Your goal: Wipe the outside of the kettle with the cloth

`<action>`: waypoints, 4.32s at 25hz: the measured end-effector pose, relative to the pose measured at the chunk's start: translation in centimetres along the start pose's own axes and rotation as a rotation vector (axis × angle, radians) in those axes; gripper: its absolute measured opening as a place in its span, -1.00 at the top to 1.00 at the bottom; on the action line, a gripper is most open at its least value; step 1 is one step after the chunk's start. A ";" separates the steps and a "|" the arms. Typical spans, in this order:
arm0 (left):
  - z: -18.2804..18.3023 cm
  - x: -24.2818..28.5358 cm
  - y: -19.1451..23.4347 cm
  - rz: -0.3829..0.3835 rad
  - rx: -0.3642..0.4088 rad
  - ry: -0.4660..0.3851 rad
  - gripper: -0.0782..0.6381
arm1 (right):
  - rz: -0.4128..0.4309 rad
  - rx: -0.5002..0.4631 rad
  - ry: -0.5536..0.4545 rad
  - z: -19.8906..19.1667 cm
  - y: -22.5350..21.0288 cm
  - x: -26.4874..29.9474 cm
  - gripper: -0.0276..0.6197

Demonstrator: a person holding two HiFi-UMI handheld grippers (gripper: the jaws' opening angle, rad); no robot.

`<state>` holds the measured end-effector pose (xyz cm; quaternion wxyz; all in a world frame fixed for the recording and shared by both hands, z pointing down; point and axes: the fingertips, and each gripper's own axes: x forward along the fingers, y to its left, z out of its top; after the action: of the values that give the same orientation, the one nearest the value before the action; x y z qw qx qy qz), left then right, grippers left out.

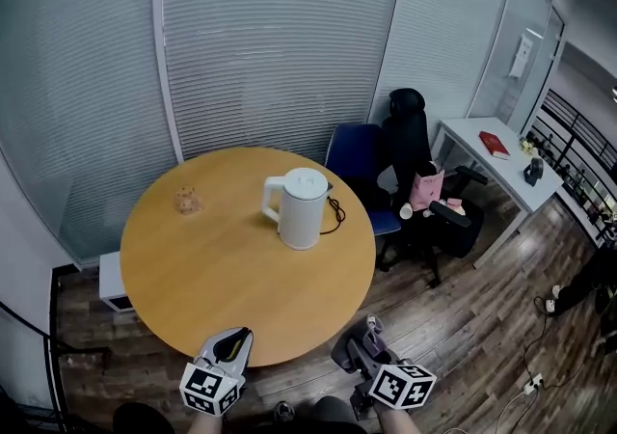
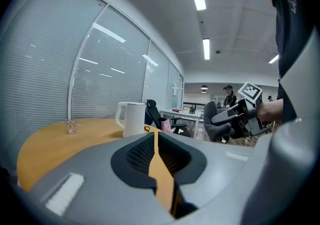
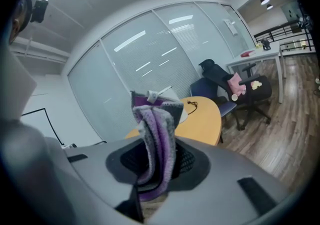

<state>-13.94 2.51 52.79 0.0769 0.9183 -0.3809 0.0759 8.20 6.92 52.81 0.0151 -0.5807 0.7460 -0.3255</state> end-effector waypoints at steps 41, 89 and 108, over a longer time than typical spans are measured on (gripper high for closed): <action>4.9 33.3 22.4 0.067 0.247 0.284 -0.01 | 0.161 -0.010 0.176 11.5 -8.0 21.6 0.62; 2.8 28.0 14.6 0.039 0.043 0.245 0.43 | 0.206 -0.218 0.312 7.6 -3.3 34.0 0.62; 2.4 27.8 14.5 0.057 0.006 0.253 0.51 | 0.057 -0.040 0.585 -0.5 -10.0 35.4 0.62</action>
<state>-4.65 -27.19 57.20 0.1193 0.8904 -0.3938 0.1945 5.07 -24.99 70.77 -0.2030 -0.4412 0.7408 -0.4640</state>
